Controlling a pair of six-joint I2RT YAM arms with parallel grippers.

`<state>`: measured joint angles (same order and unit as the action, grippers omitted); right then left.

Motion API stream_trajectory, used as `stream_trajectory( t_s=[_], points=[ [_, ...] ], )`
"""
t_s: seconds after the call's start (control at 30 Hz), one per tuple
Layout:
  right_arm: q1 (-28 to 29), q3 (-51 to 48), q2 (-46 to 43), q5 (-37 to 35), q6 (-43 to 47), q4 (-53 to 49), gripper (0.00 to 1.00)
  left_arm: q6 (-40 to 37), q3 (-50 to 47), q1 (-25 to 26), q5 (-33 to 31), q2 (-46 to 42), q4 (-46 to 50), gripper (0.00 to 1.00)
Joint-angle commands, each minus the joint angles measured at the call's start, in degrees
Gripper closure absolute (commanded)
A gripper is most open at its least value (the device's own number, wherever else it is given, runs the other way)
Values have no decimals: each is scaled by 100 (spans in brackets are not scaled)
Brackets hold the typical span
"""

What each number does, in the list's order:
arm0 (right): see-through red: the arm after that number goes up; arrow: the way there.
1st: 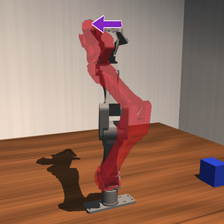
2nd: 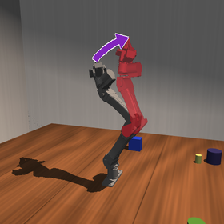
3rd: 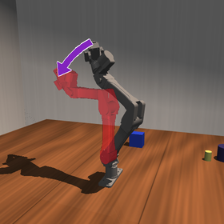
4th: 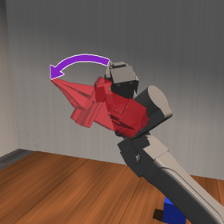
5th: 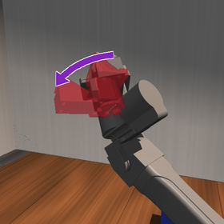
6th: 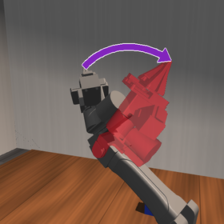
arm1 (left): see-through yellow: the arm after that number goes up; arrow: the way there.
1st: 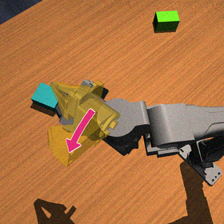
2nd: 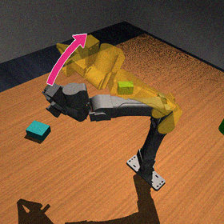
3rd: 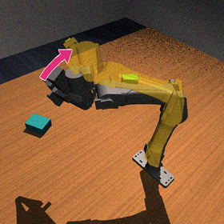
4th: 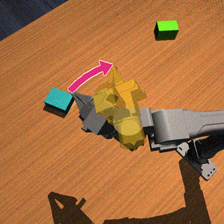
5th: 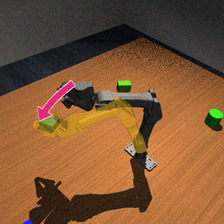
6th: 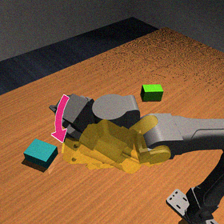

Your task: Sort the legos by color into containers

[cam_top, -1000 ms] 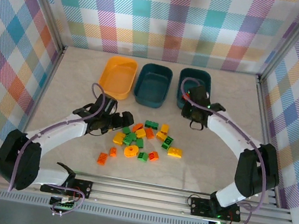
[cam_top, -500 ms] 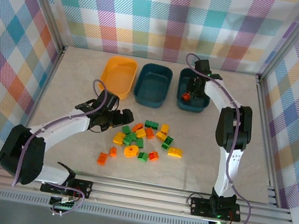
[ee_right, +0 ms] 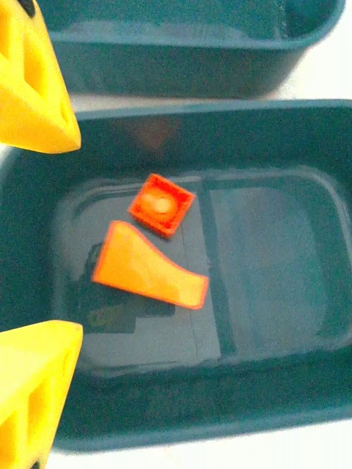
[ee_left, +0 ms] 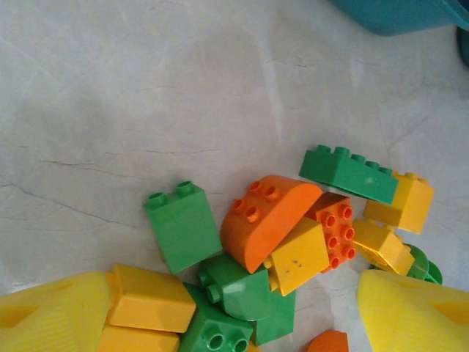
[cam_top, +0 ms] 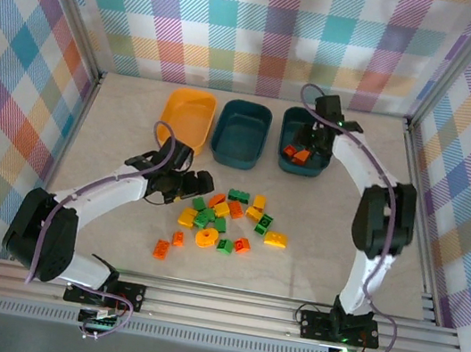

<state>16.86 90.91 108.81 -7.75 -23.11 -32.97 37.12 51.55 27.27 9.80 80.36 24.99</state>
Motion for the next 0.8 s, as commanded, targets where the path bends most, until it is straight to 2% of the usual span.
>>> stream_trajectory(
  t_s=[0.0,0.2,0.3,0.4,0.77],
  points=[
    [168,-1119,-950,10,-304,685,38,-325,313,459,-101,137,340,15],
    [127,-3197,-1912,-264,-730,1260,40,-786,1009,1652,-250,912,352,23],
    [-7,-3673,-2047,-232,-824,1309,40,-975,1646,2127,-247,1547,541,28],
    [-160,-3936,-2141,-205,-873,1397,40,-1066,2136,2467,-417,2061,683,28],
    [-408,-4081,-2285,-57,-725,1601,40,-1074,2795,2850,-940,2915,911,30]
  ],
)
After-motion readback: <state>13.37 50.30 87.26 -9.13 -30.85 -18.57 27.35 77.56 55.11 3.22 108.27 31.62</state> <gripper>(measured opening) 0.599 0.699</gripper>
